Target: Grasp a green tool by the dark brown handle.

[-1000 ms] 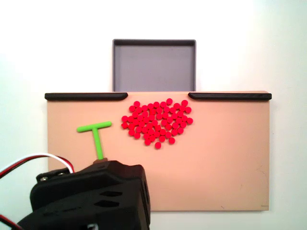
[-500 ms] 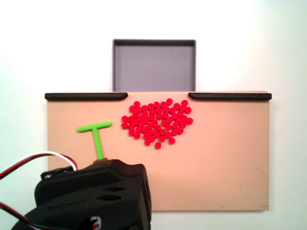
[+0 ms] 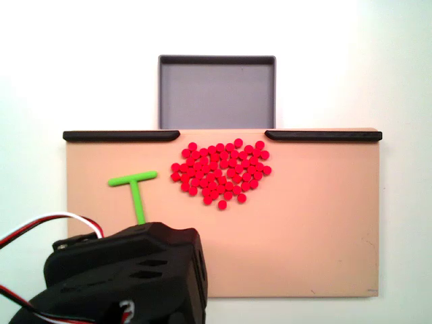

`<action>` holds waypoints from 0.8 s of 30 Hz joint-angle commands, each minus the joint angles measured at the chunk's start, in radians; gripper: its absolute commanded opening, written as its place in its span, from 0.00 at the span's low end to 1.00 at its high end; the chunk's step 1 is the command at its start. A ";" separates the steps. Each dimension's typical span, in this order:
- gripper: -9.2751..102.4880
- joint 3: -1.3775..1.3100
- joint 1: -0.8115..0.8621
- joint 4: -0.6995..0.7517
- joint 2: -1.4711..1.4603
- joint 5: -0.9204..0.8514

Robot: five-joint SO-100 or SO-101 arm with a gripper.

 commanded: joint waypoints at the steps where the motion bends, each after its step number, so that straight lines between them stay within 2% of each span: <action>1: 0.24 -0.025 -0.014 -0.015 0.006 0.006; 24: 0.19 -0.025 -0.026 -0.018 0.003 -0.028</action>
